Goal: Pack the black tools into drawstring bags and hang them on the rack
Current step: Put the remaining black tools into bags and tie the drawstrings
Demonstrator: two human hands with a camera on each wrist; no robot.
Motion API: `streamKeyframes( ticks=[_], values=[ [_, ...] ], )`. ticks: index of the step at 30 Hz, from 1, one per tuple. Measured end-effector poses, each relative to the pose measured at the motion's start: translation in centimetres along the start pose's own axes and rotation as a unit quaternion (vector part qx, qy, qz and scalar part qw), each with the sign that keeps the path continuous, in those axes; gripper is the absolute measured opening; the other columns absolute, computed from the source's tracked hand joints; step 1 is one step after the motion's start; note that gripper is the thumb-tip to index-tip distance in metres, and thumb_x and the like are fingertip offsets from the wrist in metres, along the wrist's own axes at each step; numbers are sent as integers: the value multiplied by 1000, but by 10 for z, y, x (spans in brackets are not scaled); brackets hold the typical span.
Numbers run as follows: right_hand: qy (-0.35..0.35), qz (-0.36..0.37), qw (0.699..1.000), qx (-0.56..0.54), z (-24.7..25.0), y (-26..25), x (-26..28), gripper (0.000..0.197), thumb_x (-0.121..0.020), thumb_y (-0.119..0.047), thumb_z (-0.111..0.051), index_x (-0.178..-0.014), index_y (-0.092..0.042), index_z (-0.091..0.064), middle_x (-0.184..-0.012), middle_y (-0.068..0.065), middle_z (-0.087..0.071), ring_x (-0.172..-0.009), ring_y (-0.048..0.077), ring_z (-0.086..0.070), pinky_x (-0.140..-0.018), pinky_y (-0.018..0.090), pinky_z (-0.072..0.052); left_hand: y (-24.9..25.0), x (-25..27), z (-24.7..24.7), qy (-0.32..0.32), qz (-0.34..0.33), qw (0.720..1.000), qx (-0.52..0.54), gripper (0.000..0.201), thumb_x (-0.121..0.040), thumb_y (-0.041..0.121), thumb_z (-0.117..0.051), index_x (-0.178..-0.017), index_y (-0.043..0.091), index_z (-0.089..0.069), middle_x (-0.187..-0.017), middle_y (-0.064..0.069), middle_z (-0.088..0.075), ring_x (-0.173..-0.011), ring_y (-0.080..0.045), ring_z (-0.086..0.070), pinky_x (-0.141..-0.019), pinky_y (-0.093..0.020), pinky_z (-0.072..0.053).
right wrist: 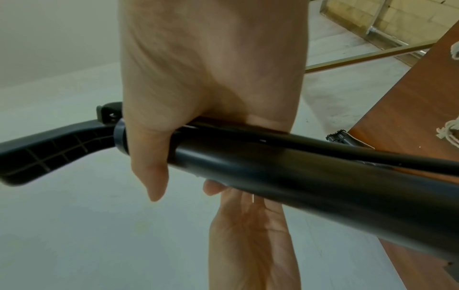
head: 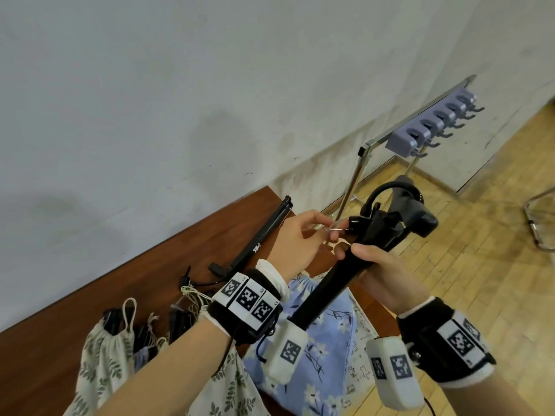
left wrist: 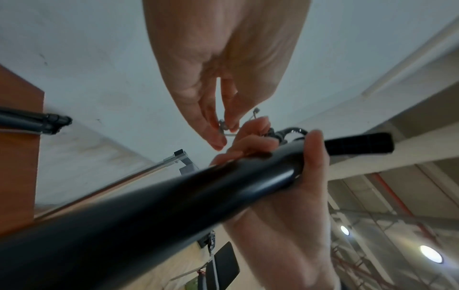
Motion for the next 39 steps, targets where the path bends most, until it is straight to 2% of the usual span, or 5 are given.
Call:
streamKeyframes(
  ticks=[7, 12, 19, 26, 39],
  values=[
    [92, 26, 994, 49, 4, -6, -7, 21, -73, -2, -72, -92, -8, -64, -89, 13, -63, -75, 19, -60, -77, 33, -53, -2, 1, -3, -65, -12, 991, -118, 16, -94, 22, -56, -99, 21, -71, -85, 3, -72, -83, -13, -69, -83, -34, -56],
    [128, 31, 988, 86, 3, -10, -11, 19, -74, 4, -69, -87, -9, -65, -83, 7, -67, -78, 19, -66, -75, 35, -55, -1, 7, -6, -107, -20, 985, -134, 42, -90, 41, -51, -129, 27, -56, -109, 4, -70, -100, -10, -67, -91, -40, -54],
    [106, 15, 986, 130, -2, -13, -15, 25, -71, -6, -71, -93, -6, -61, -77, 8, -60, -67, 22, -59, -74, 44, -55, 8, 10, -2, -60, -42, 994, -85, 14, -101, 24, -42, -104, 12, -48, -87, -12, -69, -79, -20, -71, -81, -50, -55],
    [82, 12, 991, 102, -9, -16, -17, 22, -73, -6, -67, -92, -8, -56, -71, 12, -52, -66, 21, -55, -71, 37, -50, 8, 7, 7, -17, -66, 996, -56, 12, -101, 14, -41, -91, 12, -48, -77, 1, -66, -69, -8, -68, -63, -19, -54],
    [62, 6, 989, 136, -16, -12, -20, 24, -71, -5, -67, -94, -7, -58, -79, 12, -58, -70, 22, -56, -70, 31, -53, -9, 3, 9, -52, 47, 987, 146, 19, -102, 14, -39, -95, 9, -55, -85, -4, -66, -81, -19, -68, -92, -51, -51]
  ],
)
Point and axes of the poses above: each hand's wrist, its own x-axis away from the middle knuckle, its own z-axis out of the back of the hand, y = z × x, the point moved 5 cm from there along -x, towards the middle knuckle
